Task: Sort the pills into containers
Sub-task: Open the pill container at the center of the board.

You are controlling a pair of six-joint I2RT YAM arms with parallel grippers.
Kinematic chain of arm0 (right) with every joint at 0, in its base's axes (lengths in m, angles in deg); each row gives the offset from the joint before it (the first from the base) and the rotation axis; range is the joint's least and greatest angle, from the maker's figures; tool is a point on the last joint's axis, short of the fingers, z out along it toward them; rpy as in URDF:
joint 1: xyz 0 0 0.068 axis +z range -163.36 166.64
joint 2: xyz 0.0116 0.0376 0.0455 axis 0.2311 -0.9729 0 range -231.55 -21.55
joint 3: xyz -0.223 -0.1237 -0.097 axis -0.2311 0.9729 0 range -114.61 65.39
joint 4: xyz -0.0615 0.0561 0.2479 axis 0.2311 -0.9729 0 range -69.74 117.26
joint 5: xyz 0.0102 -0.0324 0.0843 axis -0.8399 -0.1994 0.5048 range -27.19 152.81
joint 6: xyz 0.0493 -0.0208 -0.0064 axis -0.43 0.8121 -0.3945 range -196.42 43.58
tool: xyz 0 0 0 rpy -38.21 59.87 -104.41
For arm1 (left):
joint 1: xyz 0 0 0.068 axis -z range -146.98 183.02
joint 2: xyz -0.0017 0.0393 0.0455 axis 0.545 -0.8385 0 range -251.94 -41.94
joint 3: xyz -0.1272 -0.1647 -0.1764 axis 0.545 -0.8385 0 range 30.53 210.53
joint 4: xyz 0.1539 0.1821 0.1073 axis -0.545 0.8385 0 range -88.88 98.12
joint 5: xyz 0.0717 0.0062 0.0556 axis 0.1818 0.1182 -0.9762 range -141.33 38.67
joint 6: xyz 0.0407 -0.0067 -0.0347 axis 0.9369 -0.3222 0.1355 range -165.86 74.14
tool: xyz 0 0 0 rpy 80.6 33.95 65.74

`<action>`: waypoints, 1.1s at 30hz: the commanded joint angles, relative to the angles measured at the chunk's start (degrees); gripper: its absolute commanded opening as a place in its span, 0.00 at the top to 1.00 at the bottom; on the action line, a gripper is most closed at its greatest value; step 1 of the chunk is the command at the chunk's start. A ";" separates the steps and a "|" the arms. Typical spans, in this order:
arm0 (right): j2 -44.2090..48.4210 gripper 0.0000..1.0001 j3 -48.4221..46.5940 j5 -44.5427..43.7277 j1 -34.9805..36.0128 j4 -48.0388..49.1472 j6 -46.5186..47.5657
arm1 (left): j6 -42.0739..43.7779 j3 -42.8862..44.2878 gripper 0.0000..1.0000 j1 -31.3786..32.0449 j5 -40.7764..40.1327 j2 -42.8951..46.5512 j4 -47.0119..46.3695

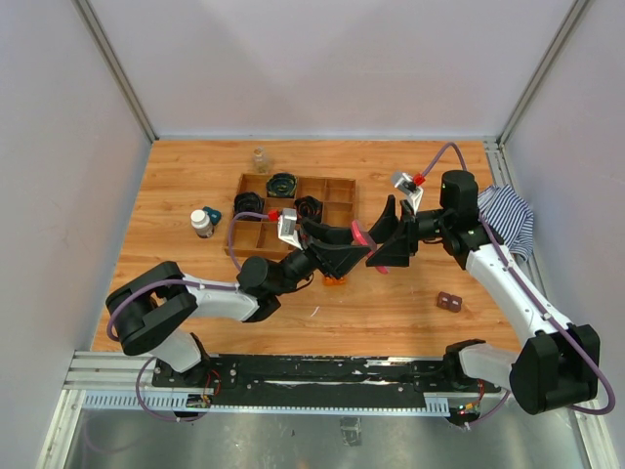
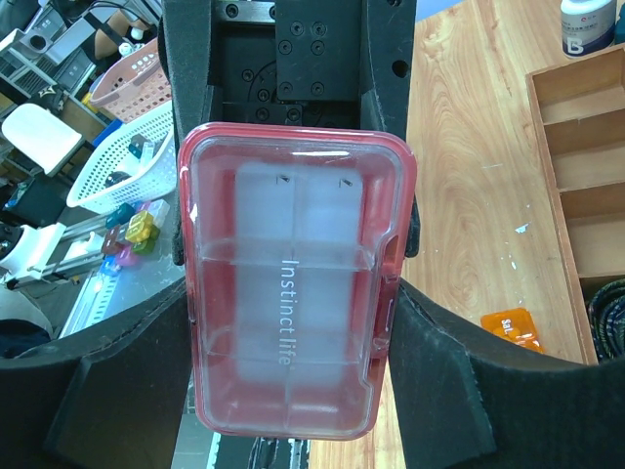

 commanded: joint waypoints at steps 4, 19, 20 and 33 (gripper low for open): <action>0.49 0.27 -1.80 -0.61 1.63 -1.10 -0.16 | -0.51 0.56 1.00 0.56 1.08 -0.08 -14.98; 0.94 0.04 -2.45 -0.74 0.33 -1.71 -0.87 | -6.96 -3.45 1.00 -2.42 2.33 1.12 -14.89; 0.95 0.05 -2.41 -0.70 0.35 -1.84 -0.80 | -7.11 -3.45 1.00 -2.48 2.45 1.25 -14.93; -0.86 0.23 -3.10 -1.31 1.09 -5.10 -0.63 | -7.20 -3.18 1.00 -2.52 2.39 1.22 -14.93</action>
